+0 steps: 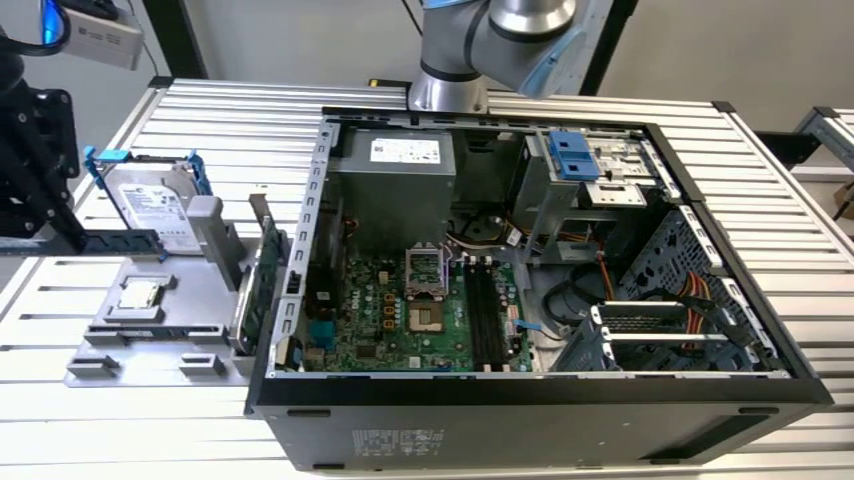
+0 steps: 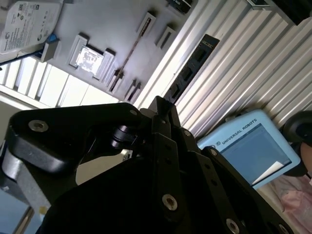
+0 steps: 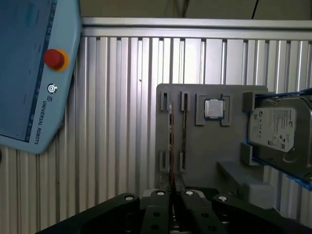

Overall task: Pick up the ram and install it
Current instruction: 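Pick up the ram and move it above insertion slot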

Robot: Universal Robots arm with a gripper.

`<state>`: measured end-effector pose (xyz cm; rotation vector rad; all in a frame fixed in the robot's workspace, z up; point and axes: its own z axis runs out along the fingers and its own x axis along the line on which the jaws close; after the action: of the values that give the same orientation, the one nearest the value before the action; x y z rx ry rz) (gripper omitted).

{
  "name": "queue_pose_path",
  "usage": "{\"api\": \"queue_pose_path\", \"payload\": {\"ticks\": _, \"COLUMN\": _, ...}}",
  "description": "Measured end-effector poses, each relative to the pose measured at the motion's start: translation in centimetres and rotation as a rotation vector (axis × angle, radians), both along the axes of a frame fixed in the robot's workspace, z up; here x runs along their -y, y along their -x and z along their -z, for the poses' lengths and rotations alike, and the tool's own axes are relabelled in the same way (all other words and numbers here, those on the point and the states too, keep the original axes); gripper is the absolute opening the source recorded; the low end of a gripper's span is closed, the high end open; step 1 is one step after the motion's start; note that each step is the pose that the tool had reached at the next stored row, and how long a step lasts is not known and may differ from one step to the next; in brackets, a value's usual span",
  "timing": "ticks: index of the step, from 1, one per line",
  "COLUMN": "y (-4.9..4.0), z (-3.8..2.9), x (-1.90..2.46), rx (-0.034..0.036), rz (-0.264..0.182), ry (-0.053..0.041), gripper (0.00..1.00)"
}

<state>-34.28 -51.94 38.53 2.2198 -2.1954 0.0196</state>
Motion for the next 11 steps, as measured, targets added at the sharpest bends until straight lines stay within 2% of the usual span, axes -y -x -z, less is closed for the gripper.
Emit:
{"api": "queue_pose_path", "payload": {"ticks": 8, "y": -0.8, "z": 0.0, "x": -0.18, "rx": 0.0001, "rz": 0.0, "ry": -0.0036, "gripper": 0.0}}
{"api": "queue_pose_path", "payload": {"ticks": 11, "y": -0.83, "z": 0.01, "x": -0.18, "rx": 0.0, "rz": 0.0, "ry": -0.0036, "gripper": 0.0}}
